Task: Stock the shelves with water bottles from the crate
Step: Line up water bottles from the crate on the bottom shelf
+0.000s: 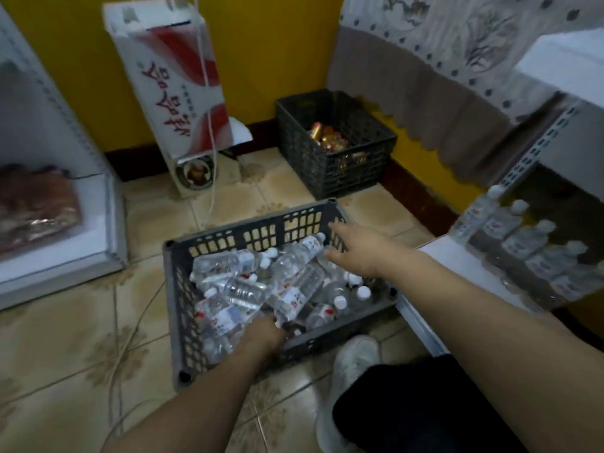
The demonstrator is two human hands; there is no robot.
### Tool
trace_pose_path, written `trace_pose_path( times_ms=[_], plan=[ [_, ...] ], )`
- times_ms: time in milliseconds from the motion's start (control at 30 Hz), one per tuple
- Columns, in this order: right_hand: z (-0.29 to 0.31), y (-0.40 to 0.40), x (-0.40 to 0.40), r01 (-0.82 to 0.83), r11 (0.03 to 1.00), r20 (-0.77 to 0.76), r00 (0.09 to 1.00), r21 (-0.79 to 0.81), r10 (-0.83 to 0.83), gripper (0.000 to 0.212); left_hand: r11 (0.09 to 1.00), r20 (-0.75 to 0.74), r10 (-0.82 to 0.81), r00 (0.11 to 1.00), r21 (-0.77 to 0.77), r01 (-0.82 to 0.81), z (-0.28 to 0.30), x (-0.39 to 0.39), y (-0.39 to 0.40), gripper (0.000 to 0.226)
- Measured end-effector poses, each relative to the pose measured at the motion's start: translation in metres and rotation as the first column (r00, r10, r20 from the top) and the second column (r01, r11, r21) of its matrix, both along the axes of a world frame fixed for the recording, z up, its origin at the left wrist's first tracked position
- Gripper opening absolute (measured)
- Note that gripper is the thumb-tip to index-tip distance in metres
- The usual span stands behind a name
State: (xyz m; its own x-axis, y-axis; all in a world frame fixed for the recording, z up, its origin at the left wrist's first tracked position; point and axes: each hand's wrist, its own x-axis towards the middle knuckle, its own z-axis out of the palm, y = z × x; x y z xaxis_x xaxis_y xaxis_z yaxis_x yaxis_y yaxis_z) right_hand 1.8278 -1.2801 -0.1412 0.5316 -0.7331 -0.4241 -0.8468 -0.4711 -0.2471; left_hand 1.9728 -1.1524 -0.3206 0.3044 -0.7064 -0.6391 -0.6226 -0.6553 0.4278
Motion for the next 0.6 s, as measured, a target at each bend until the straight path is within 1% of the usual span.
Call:
trace_pose_path(
  times_ms=[33,100,133,167,200,267,300,333,367,400,467,533,567,600],
  plan=[
    [-0.012,0.004,0.009,-0.063,0.997,-0.051,0.997,0.033,0.064,0.071,0.998,0.013,0.052,0.999,0.046,-0.052,-0.007,0.001,0.008,0.04],
    [-0.036,0.006,0.019,-0.125,0.986,-0.125,0.982,0.11,0.138,0.072,0.992,0.034,0.11,0.993,0.055,-0.112,-0.018,0.001,0.012,0.042],
    [-0.046,0.006,0.022,-0.12,0.981,-0.156,0.977,0.152,0.144,0.073,0.991,0.023,0.126,0.992,0.051,-0.127,-0.02,0.002,0.01,0.043],
    [-0.053,0.004,0.024,-0.105,0.977,-0.181,0.974,0.186,0.139,0.075,0.986,0.007,0.146,0.989,0.079,-0.146,-0.023,0.004,0.006,0.046],
    [-0.058,0.002,0.025,-0.084,0.975,-0.196,0.972,0.208,0.126,0.076,0.979,-0.02,0.182,0.983,0.102,-0.179,-0.027,0.007,0.003,0.052],
    [-0.065,0.0,0.025,-0.04,0.974,-0.197,0.977,0.222,0.085,0.076,0.965,-0.044,0.209,0.977,0.169,-0.199,-0.039,0.022,-0.002,0.073],
    [-0.068,-0.001,0.024,-0.028,0.975,-0.192,0.979,0.22,0.071,0.075,0.958,-0.049,0.218,0.975,0.2,-0.204,-0.043,0.028,-0.006,0.077],
    [-0.07,-0.002,0.023,-0.021,0.975,-0.194,0.979,0.22,0.065,0.075,0.955,-0.075,0.224,0.972,0.215,-0.204,-0.049,0.035,-0.01,0.072],
    [-0.074,-0.001,0.023,-0.014,0.974,-0.198,0.978,0.224,0.06,0.076,0.944,-0.14,0.275,0.951,0.228,-0.239,-0.053,0.039,-0.012,0.062],
    [-0.075,0.001,0.023,-0.011,0.976,-0.2,0.978,0.218,0.056,0.077,0.931,-0.228,0.341,0.912,0.217,-0.293,-0.052,0.039,-0.016,0.055],
    [-0.076,0.003,0.026,-0.021,0.976,-0.189,0.98,0.215,0.063,0.076,0.911,-0.334,0.409,0.849,0.2,-0.361,-0.053,0.034,-0.025,0.045],
    [-0.077,0.001,0.029,-0.023,0.975,-0.168,0.984,0.22,0.061,0.075,0.918,-0.361,0.392,0.846,0.208,-0.337,-0.057,0.022,-0.038,0.021],
    [-0.076,0.0,0.03,-0.024,0.976,-0.162,0.985,0.216,0.06,0.074,0.928,-0.342,0.359,0.868,0.226,-0.295,-0.058,0.017,-0.044,0.016],
    [-0.076,-0.002,0.031,-0.028,0.978,-0.156,0.986,0.207,0.061,0.074,0.937,-0.323,0.33,0.887,0.229,-0.265,-0.064,0.014,-0.05,0.015]
  ],
)
